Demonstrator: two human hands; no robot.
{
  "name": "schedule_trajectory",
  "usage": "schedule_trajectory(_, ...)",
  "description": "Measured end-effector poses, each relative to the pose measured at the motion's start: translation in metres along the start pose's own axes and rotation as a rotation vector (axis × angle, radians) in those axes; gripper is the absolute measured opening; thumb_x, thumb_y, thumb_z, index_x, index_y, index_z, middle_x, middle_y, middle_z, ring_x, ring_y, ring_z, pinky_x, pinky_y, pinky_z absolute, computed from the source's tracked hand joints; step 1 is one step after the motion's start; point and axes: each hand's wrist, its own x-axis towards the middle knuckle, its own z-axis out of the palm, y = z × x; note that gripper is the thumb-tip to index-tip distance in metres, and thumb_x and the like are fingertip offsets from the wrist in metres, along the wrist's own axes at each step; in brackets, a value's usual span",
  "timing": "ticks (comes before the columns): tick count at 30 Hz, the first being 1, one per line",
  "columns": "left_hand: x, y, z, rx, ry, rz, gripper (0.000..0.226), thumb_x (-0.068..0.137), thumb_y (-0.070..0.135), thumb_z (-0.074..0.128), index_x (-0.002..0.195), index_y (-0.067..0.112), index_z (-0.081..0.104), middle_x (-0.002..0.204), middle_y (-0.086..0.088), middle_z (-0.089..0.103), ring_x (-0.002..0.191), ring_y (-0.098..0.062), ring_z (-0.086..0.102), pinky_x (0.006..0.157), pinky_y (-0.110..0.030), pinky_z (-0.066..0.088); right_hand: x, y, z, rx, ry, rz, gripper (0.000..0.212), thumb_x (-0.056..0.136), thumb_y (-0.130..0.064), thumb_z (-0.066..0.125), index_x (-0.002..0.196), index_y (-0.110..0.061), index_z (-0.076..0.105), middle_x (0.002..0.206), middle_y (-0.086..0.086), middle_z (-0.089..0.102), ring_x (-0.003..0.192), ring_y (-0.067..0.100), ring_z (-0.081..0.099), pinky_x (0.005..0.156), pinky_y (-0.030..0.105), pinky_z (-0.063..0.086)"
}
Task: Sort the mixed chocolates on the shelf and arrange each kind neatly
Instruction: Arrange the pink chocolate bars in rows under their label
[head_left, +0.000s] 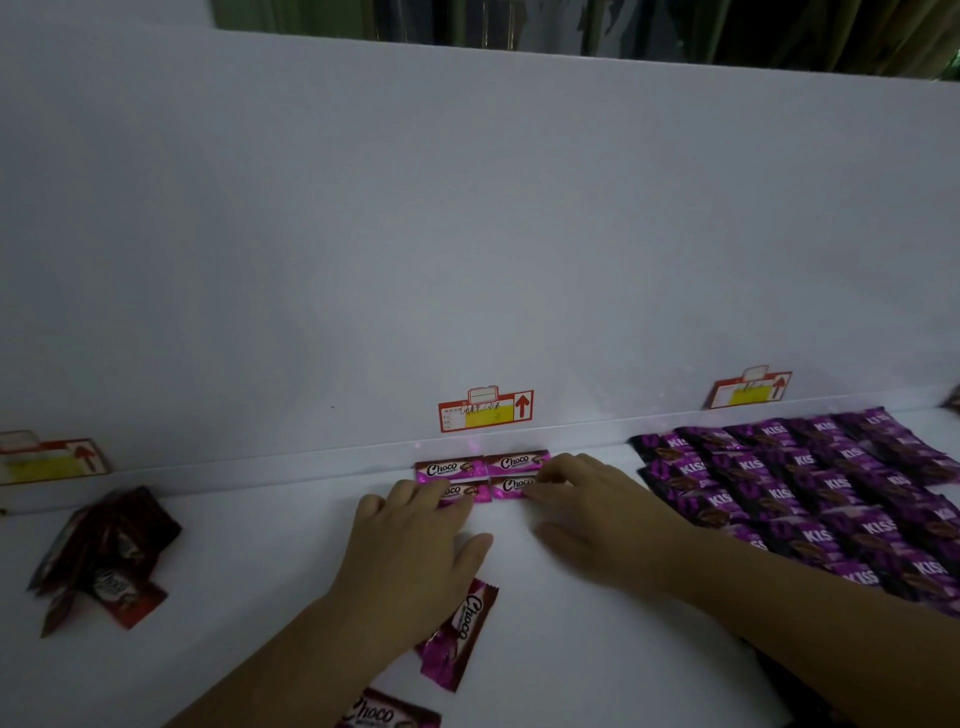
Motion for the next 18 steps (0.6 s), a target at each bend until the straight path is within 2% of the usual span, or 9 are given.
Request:
schedule_trajectory(2, 0.001, -0.001, 0.001, -0.012, -0.013, -0.005, 0.055, 0.092, 0.056, 0.014, 0.139, 0.032, 0.031, 0.141, 0.012, 0.034, 0.127, -0.011, 0.029, 0.105, -0.033, 0.024, 0.000, 0.000, 0.000, 0.004, -0.010, 0.009, 0.044, 0.095, -0.039, 0.044, 0.137, -0.025, 0.043, 0.135, -0.002, 0.041, 0.118, 0.014, 0.040, 0.100, 0.028, 0.035)
schedule_trajectory(5, 0.000, -0.001, 0.001, -0.003, -0.024, 0.002, 0.058, 0.090, 0.057, 0.011, 0.139, 0.032, 0.030, 0.143, 0.011, 0.032, 0.128, -0.011, 0.028, 0.105, -0.034, 0.024, 0.001, 0.001, 0.000, -0.002, -0.011, 0.009, 0.045, 0.095, -0.040, 0.044, 0.138, -0.025, 0.043, 0.136, -0.002, 0.040, 0.119, 0.014, 0.040, 0.100, 0.028, 0.035)
schedule_trajectory(9, 0.002, -0.001, 0.004, -0.017, -0.020, -0.004, 0.052, 0.095, 0.053, 0.020, 0.142, 0.031, 0.026, 0.146, 0.010, 0.027, 0.132, -0.012, 0.024, 0.107, -0.034, 0.022, 0.001, 0.000, 0.000, 0.012, -0.003, 0.034, 0.046, 0.094, -0.041, 0.045, 0.137, -0.026, 0.043, 0.137, -0.002, 0.039, 0.119, 0.015, 0.040, 0.100, 0.029, 0.035)
schedule_trajectory(12, 0.002, -0.001, 0.003, -0.040, -0.003, 0.003, 0.053, 0.094, 0.053, 0.017, 0.142, 0.032, 0.026, 0.146, 0.011, 0.028, 0.131, -0.011, 0.024, 0.107, -0.034, 0.021, 0.002, 0.000, 0.001, 0.004, -0.012, 0.030, 0.046, 0.094, -0.041, 0.045, 0.138, -0.025, 0.042, 0.140, -0.001, 0.037, 0.121, 0.016, 0.039, 0.102, 0.030, 0.034)
schedule_trajectory(15, 0.003, -0.002, -0.002, -0.159, 0.026, 0.012, 0.043, 0.098, 0.041, 0.025, 0.139, 0.034, 0.032, 0.146, 0.013, 0.030, 0.132, -0.009, 0.025, 0.109, -0.034, 0.019, 0.001, 0.000, -0.001, 0.045, 0.005, 0.037, 0.047, 0.094, -0.040, 0.047, 0.138, -0.026, 0.042, 0.141, -0.001, 0.037, 0.122, 0.016, 0.039, 0.101, 0.028, 0.033)
schedule_trajectory(18, 0.004, -0.006, -0.021, -0.383, 0.050, 0.009, 0.036, 0.099, 0.028, 0.033, 0.132, 0.029, 0.047, 0.139, 0.010, 0.044, 0.126, -0.008, 0.037, 0.107, -0.029, 0.029, 0.000, -0.003, -0.001, 0.060, 0.053, 0.030, 0.047, 0.092, -0.039, 0.051, 0.137, -0.027, 0.043, 0.142, -0.003, 0.035, 0.124, 0.014, 0.038, 0.101, 0.024, 0.032)
